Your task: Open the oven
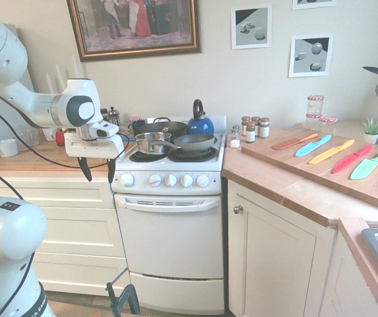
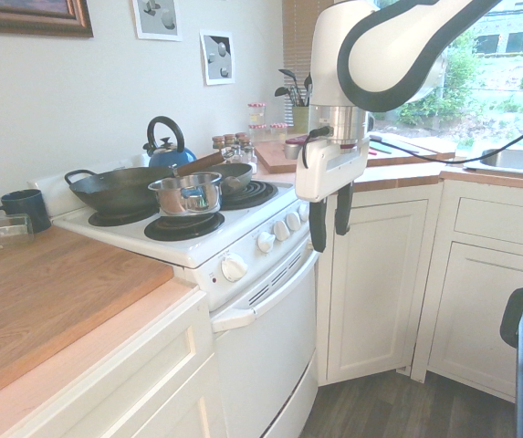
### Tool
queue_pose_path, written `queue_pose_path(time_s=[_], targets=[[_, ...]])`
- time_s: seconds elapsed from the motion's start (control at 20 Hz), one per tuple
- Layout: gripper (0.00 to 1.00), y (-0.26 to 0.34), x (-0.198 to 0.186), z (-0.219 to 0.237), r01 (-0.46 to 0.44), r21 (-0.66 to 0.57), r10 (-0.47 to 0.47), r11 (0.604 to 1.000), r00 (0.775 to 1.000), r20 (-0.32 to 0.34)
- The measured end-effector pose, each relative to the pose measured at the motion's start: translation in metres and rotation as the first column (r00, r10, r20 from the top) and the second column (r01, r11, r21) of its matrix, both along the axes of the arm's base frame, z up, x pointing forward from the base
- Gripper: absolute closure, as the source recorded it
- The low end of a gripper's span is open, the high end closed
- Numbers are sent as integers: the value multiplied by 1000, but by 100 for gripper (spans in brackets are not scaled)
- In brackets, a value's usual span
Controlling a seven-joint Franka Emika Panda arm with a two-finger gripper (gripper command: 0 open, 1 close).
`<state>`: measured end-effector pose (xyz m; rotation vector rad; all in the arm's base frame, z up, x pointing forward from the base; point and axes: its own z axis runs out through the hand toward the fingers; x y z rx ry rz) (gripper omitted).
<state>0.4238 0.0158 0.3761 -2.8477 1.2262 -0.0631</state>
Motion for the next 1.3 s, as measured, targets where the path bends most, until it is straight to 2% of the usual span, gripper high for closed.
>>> queue_pose_path(time_s=[0.15,0.3,0.4,0.5,0.7,0.85,1.0,1.3], targets=[[0,-4,-1,-4,16,1,-16,1000,1000,-8],[0,-25,2,-23,113,-46,-114,992,993,-7],[0,-48,5,-49,174,-101,-175,980,984,-9],[0,-67,6,-83,189,-116,-191,975,981,-13],[0,-91,11,-148,167,-117,-165,979,986,29],[0,-105,25,-174,151,-112,-142,982,986,84],[0,-102,52,-180,107,-105,-92,989,986,140],[0,-91,106,-166,70,-86,-52,994,979,196]])
